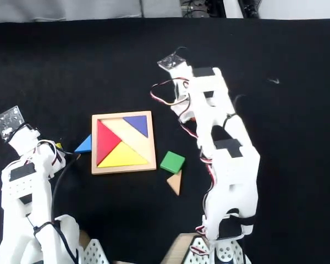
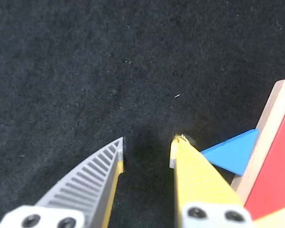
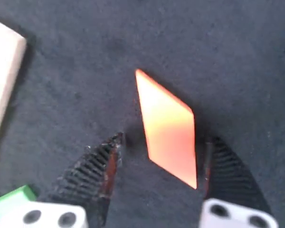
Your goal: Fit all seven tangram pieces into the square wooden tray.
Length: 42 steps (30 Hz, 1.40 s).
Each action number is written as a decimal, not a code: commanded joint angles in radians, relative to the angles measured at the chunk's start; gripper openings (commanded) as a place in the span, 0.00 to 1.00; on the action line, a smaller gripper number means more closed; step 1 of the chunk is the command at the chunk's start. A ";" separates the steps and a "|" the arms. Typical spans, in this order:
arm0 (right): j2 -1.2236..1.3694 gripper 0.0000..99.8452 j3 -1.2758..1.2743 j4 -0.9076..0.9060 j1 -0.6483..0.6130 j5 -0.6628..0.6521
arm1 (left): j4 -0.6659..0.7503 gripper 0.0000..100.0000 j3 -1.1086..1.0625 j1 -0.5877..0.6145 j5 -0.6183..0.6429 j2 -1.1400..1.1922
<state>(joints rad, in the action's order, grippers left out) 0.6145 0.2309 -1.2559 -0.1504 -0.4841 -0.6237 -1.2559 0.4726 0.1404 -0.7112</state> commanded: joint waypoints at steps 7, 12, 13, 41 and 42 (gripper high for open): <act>-0.001 0.22 0.048 0.037 -0.015 0.025 | 0.017 0.17 0.010 -0.004 -0.009 -0.018; 0.051 0.14 0.059 0.069 -0.011 0.058 | 0.017 0.17 0.010 -0.004 -0.009 -0.018; 0.062 0.12 0.070 0.060 -0.009 0.058 | 0.017 0.17 0.010 -0.004 -0.009 -0.018; -0.661 0.02 -0.392 -0.091 -0.328 0.582 | 0.017 0.17 0.008 -0.013 -0.009 -0.018; -0.654 0.02 -0.424 -0.063 -0.354 0.591 | 0.017 0.17 0.007 -0.025 -0.012 -0.018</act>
<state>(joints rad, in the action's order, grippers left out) 0.0115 -0.1327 -1.3894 -0.4281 0.0652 -0.6237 -1.2559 0.4726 0.1404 -0.7112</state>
